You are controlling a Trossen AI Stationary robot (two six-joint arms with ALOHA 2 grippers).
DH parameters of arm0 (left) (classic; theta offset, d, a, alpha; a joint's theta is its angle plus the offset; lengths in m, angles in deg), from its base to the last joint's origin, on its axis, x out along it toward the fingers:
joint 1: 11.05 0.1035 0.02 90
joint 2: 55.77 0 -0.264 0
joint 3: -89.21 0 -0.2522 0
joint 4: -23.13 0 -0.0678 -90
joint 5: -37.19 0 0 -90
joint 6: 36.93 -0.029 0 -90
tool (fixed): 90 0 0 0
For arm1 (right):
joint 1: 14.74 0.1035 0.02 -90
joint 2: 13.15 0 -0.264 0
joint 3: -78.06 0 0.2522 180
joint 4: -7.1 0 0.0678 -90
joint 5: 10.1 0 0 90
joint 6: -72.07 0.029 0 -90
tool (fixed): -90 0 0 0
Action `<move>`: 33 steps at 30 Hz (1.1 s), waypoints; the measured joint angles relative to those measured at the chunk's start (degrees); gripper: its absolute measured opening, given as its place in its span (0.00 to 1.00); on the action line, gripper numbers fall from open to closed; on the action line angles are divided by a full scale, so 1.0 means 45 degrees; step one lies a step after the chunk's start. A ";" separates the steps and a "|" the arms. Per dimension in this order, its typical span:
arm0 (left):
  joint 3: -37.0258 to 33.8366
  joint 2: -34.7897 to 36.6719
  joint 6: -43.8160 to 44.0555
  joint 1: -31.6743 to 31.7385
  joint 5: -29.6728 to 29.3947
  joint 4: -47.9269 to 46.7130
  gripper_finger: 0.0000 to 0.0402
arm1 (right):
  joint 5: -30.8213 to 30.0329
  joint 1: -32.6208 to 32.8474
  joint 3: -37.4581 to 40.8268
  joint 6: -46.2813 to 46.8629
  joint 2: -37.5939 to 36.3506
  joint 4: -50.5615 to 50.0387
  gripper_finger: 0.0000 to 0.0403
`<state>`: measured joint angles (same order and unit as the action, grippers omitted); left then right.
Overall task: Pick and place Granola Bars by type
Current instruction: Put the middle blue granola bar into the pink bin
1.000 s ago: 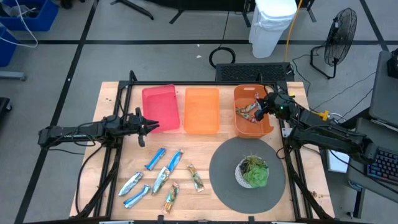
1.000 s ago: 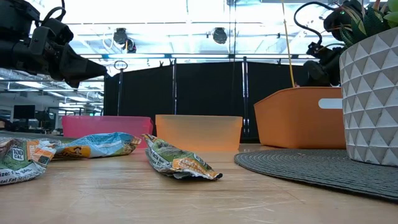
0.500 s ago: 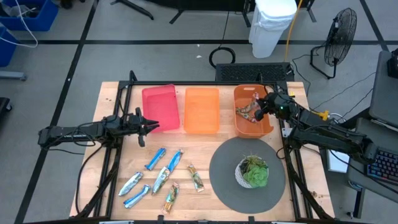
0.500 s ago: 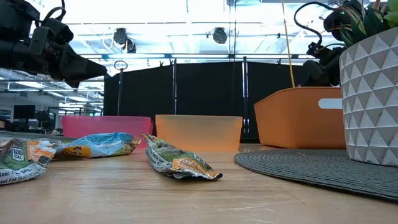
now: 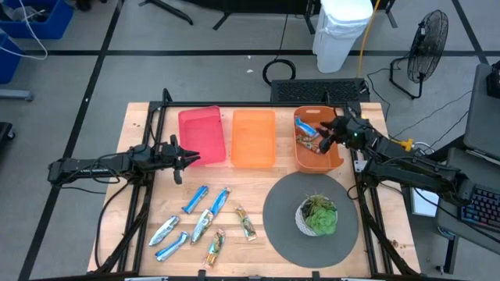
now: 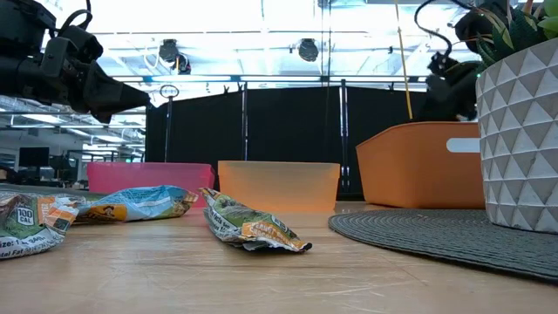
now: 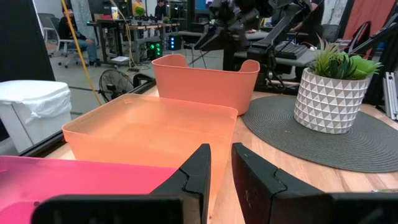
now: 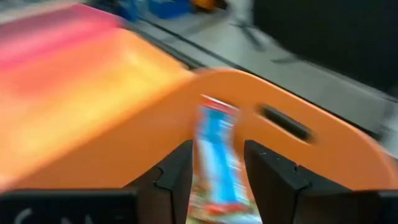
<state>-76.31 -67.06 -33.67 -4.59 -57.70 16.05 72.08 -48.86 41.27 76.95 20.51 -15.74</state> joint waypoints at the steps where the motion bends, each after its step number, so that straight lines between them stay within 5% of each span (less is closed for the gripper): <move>1: 0.0000 0.0000 0.0000 0.0005 0.0000 -0.0001 0.18 | 0.0692 0.0017 0.0000 -0.0007 0.0004 0.0279 0.34; 9: 0.0000 0.0000 0.0000 0.0000 0.0000 -0.0005 0.18 | 0.5760 0.0819 0.1162 0.0502 0.0008 0.4540 0.32; 15: 0.0000 0.0000 0.0000 0.0002 0.0000 -0.0005 0.18 | 0.7531 0.1712 0.2811 0.1441 0.0004 0.8967 0.32; 20: 0.0000 0.0002 0.0000 0.0004 0.0000 0.0000 0.18 | 0.8919 0.2390 0.3050 0.1760 -0.0150 0.9514 0.32; 27: 0.0000 0.0000 0.0007 0.0002 0.0000 0.0037 0.18 | 0.8977 0.3081 0.3179 0.0192 -0.0268 0.9396 0.32; 33: 0.0000 0.0000 0.0010 0.0001 0.0000 0.0203 0.18 | 0.7198 0.3330 0.4573 -0.0013 -0.0230 1.1395 0.32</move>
<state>-76.31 -67.06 -33.62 -4.58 -57.70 16.96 104.47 -33.88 61.85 76.89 19.47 35.54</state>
